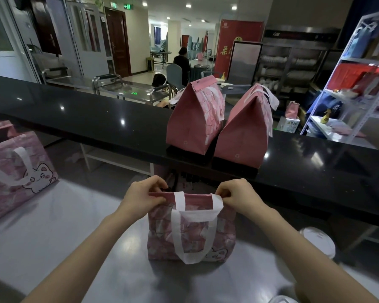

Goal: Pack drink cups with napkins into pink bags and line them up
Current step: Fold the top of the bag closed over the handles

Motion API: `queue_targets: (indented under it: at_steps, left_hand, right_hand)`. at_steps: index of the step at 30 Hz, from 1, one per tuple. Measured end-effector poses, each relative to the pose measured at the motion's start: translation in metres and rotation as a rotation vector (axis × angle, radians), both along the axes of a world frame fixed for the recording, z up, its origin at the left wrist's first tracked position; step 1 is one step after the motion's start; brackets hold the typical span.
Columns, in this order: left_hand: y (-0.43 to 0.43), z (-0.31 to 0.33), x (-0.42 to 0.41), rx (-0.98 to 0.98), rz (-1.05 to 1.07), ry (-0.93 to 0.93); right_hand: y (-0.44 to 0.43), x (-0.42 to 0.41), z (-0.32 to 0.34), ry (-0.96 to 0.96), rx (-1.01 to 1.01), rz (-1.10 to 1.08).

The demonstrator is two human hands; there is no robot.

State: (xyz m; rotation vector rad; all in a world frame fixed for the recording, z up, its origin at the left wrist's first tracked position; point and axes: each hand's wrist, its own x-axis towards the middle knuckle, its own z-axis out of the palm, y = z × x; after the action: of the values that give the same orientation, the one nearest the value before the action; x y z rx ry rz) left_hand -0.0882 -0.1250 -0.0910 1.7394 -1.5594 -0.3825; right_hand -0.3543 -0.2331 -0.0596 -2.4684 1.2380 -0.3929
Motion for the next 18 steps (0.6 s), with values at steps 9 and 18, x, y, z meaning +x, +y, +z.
queue_targets:
  at_steps: [9,18]
  left_hand:
    - [-0.016,0.021,-0.012,0.058,-0.129,-0.163]
    - [-0.03,0.008,-0.052,-0.08,-0.099,-0.515]
  right_hand:
    - [-0.007,0.001,0.026,-0.157,0.149,0.035]
    - [0.013,0.047,0.009,0.18,-0.085,0.08]
